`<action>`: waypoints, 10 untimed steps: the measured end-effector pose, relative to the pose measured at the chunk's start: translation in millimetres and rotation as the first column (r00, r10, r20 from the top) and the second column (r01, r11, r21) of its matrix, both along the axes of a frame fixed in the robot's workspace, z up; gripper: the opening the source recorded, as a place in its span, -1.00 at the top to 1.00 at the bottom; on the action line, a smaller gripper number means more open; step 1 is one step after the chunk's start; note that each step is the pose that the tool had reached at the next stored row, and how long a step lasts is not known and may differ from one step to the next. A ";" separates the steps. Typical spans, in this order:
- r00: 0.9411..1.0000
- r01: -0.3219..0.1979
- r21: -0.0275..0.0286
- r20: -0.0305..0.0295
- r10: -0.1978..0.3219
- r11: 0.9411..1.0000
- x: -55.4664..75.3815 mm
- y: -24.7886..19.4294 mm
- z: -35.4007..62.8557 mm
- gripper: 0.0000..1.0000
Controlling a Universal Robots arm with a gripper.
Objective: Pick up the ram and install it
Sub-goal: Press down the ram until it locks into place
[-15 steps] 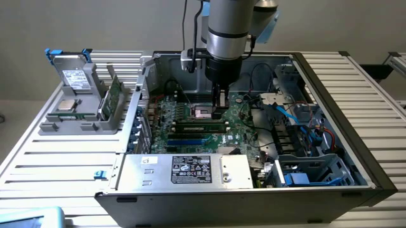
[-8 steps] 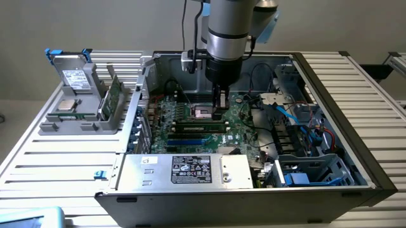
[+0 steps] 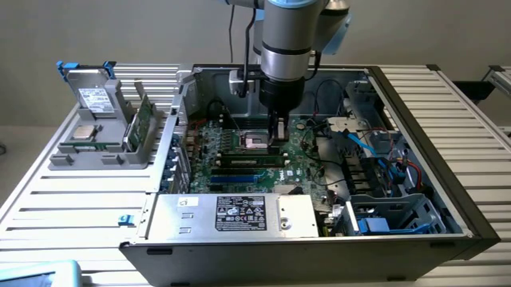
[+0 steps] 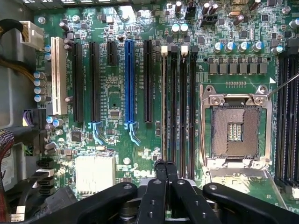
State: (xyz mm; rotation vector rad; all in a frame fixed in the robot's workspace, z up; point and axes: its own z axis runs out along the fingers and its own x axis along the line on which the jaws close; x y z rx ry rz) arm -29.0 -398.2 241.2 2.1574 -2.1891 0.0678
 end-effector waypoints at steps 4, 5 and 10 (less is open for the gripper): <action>1.000 0.000 0.000 0.007 0.000 1.000 0.0 0.7 -4.0 0.79; 1.000 0.000 0.000 0.007 0.000 1.000 0.0 0.7 -4.0 0.79; 1.000 0.000 0.000 0.008 0.000 1.000 0.0 0.8 -4.8 0.79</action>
